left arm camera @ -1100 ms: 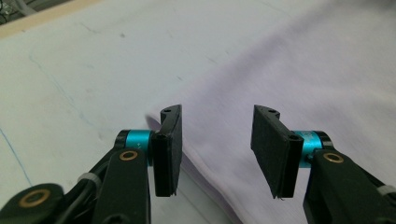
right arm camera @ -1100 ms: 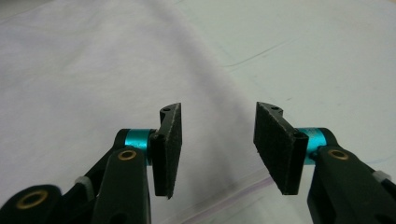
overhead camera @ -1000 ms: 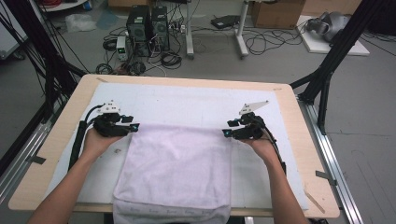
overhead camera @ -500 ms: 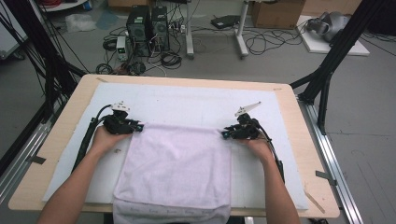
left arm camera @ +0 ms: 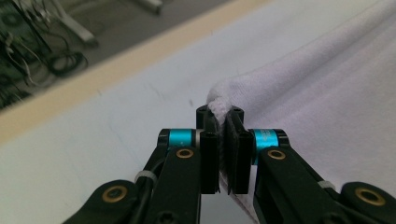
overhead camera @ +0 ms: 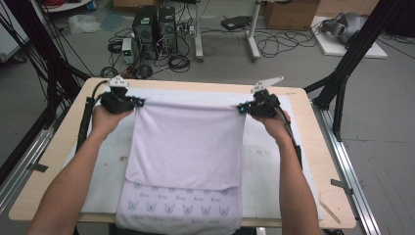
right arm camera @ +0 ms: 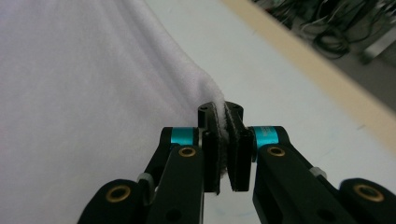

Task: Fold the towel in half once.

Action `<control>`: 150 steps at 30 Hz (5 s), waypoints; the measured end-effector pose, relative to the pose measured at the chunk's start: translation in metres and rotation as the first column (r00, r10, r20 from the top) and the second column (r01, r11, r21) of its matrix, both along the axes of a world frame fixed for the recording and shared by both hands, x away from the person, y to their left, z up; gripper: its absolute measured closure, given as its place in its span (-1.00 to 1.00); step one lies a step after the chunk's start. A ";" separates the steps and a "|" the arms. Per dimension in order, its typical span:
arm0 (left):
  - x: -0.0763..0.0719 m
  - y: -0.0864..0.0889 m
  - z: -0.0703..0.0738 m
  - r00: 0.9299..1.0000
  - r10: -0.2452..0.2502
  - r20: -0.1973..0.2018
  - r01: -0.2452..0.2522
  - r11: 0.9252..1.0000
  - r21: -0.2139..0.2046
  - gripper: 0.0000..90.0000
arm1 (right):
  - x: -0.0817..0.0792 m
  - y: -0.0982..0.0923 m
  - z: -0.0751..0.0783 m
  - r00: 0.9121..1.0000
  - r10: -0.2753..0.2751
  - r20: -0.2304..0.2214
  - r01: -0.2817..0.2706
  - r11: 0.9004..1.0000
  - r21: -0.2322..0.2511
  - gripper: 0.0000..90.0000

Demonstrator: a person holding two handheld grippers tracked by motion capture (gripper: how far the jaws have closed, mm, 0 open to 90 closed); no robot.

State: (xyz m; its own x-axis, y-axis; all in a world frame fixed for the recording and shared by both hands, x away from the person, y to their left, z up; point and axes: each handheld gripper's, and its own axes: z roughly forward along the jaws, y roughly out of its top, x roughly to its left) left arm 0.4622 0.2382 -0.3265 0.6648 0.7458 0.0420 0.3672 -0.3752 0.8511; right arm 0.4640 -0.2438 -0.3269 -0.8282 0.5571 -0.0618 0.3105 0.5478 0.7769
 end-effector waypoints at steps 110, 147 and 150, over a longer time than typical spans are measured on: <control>-0.213 0.021 -0.075 0.958 -0.280 -0.061 0.282 0.959 0.019 0.41 | -0.198 -0.002 -0.065 0.958 0.269 -0.097 -0.254 0.956 0.144 0.51; 0.010 -0.027 -0.089 0.988 0.077 -0.137 -0.077 0.997 0.008 0.90 | 0.023 -0.003 -0.083 0.983 -0.098 -0.157 0.095 0.995 -0.029 0.91; 0.012 -0.023 -0.068 0.992 0.091 -0.085 -0.091 0.996 0.003 0.90 | 0.033 0.006 -0.051 0.990 -0.108 -0.090 0.105 0.994 -0.044 0.92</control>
